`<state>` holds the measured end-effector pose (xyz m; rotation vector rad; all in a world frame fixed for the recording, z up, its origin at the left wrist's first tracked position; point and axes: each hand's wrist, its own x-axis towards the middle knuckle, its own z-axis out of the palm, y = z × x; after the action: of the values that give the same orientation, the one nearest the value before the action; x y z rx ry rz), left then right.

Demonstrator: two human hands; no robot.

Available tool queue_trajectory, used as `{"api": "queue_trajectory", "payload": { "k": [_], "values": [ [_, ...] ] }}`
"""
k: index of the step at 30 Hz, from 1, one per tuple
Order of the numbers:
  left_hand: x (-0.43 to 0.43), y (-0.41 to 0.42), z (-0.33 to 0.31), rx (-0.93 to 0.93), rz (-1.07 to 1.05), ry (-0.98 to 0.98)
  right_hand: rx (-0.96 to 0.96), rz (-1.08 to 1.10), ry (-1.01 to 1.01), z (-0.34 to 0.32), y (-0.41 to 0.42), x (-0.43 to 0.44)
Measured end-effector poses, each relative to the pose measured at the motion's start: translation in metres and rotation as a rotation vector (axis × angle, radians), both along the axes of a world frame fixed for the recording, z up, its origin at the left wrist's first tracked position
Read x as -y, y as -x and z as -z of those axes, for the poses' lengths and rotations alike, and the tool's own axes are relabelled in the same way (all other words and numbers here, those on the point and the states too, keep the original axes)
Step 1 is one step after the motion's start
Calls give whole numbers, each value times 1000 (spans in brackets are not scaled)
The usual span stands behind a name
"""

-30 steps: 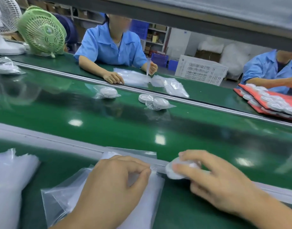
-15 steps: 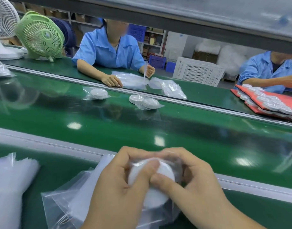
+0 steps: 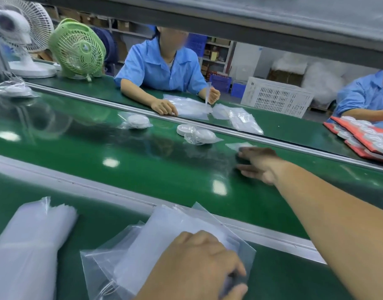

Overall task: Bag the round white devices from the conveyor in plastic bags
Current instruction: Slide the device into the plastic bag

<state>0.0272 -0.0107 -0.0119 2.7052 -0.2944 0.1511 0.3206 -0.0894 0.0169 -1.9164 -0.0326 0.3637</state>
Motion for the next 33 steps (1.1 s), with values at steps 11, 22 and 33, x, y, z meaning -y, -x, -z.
{"api": "queue_trajectory", "payload": {
  "k": [11, 22, 33],
  "values": [
    [0, 8, 22, 215, -12, 16, 379, -332, 69, 41, 135, 24],
    [4, 12, 23, 314, -163, -29, 659, -210, 252, 66, 143, 52],
    [10, 19, 17, 263, -211, -94, 589, -117, 144, 62, 141, 53]
  ]
}}
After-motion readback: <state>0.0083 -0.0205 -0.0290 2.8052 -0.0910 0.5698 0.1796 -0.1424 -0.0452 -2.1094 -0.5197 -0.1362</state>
